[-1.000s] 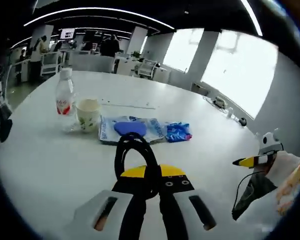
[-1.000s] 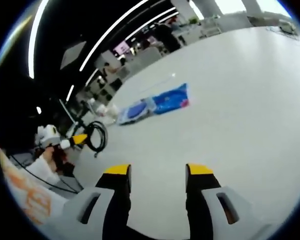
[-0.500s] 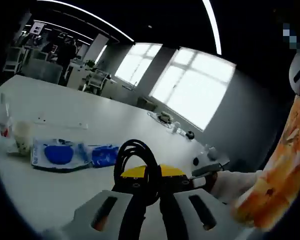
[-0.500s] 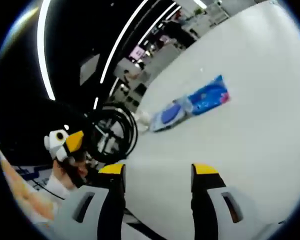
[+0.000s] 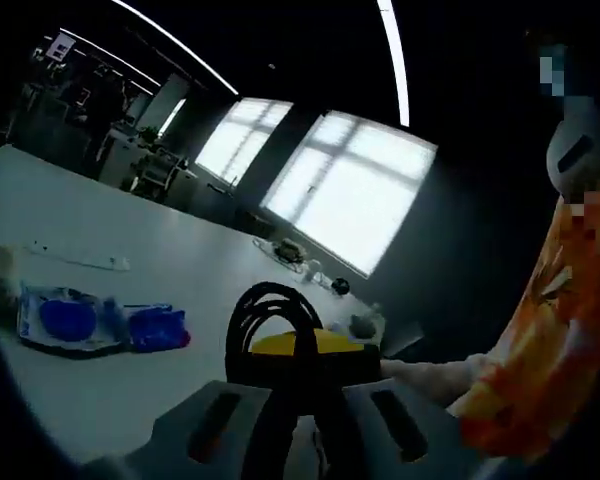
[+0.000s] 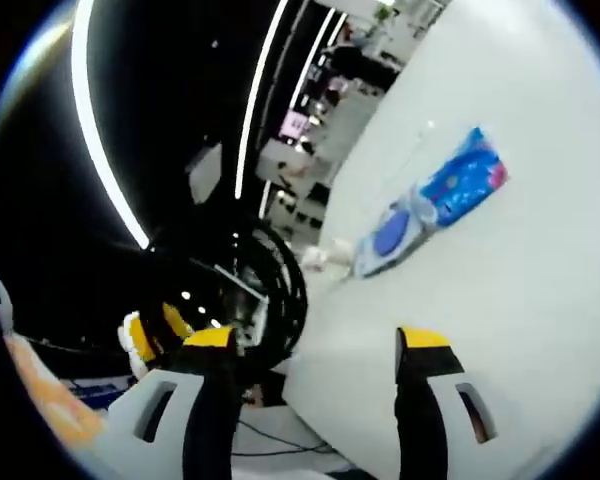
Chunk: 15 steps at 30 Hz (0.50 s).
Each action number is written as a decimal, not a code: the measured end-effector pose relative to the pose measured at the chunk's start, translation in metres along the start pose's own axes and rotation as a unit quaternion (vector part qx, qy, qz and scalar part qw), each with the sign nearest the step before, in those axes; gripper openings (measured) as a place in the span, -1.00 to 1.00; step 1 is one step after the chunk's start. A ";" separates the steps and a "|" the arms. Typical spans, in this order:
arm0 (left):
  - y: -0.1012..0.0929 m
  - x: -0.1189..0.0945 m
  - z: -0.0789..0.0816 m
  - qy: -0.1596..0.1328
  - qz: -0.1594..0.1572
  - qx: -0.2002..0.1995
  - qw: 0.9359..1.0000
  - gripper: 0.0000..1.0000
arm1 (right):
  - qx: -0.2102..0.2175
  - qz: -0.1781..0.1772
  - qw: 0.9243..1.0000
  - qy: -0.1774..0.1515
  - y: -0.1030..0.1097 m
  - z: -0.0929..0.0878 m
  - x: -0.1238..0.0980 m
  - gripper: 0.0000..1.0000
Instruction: Arrange the tabletop items into an orderly group along one side of the table until the central work area is clear of visible clutter.
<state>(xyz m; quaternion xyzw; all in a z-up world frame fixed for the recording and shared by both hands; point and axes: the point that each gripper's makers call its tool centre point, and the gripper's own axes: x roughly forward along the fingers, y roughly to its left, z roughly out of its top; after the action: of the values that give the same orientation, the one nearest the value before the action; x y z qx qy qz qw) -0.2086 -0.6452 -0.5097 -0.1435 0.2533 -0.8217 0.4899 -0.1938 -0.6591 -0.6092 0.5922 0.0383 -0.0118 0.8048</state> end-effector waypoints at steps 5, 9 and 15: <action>-0.006 0.009 -0.004 0.007 -0.006 0.002 1.000 -1.00 | 0.040 0.055 0.998 0.007 0.018 -0.006 0.008 -0.30; -0.007 0.005 0.005 -0.018 -0.014 -0.016 1.000 -1.00 | 0.033 0.054 0.998 -0.011 0.017 0.001 0.003 -0.76; 0.002 0.001 0.009 -0.026 0.003 -0.016 1.000 -1.00 | 0.037 0.031 0.998 -0.030 0.011 0.015 -0.005 -0.88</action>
<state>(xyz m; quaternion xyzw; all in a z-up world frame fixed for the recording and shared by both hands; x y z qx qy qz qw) -0.2032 -0.6493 -0.5029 -0.1721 0.2538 -0.8120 0.4966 -0.1976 -0.6706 -0.5941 0.6220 -0.0053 -0.0059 0.7830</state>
